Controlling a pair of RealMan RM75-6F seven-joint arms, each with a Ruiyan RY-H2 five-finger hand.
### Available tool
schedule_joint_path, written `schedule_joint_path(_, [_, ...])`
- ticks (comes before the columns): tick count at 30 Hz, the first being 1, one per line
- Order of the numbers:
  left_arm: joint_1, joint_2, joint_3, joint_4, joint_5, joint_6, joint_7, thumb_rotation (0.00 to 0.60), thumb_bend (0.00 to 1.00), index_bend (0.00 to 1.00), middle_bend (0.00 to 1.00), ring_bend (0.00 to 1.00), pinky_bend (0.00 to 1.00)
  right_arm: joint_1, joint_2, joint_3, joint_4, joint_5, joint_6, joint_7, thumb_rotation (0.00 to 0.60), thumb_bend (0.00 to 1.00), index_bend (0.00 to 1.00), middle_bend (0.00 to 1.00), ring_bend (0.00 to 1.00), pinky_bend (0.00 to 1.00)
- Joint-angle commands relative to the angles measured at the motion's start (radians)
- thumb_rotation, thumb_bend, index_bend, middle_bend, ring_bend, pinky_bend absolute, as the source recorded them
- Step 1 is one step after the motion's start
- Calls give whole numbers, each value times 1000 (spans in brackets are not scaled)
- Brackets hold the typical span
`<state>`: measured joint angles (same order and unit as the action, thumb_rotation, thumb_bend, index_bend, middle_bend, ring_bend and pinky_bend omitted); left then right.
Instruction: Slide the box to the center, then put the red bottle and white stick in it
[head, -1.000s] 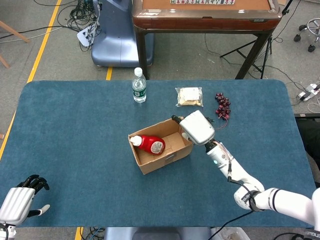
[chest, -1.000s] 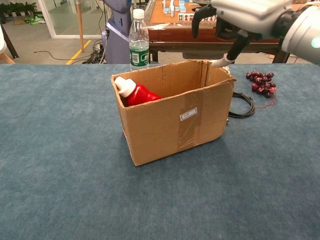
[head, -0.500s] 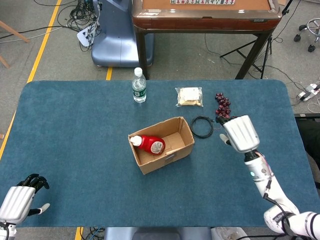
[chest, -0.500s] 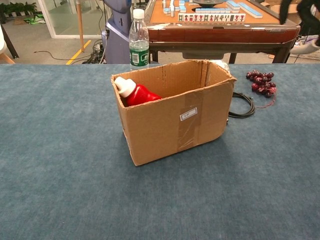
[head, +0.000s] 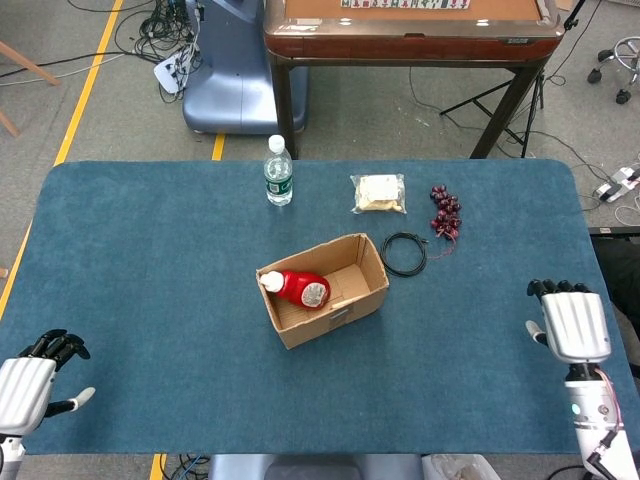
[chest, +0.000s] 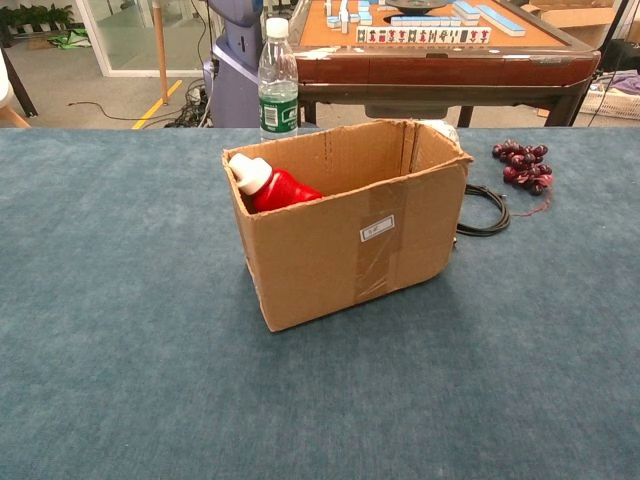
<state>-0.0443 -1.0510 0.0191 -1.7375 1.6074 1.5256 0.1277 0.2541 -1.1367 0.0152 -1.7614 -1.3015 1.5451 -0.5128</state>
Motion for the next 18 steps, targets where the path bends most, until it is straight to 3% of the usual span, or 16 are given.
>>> schedule_joint_path(1, [3,1,-4,7,-8,6,-7,600,0,458,351,213,424,-61,-9,-22,22,-56,72,53,600,0,475,515,480,537])
schedule_joint_path(9, [5,2,-14,44,-52,-9,-25,600,0,458,351,213,424,-125,14,-15,51,-135,146,161,600,0,476,499,465,537])
schedule_joint_path(18, [-3,3,-18,39,-74,-31,-17,600,0,458,351,213,424,-129,54,6,57,-131,82,232,600,0,476,499,465,537])
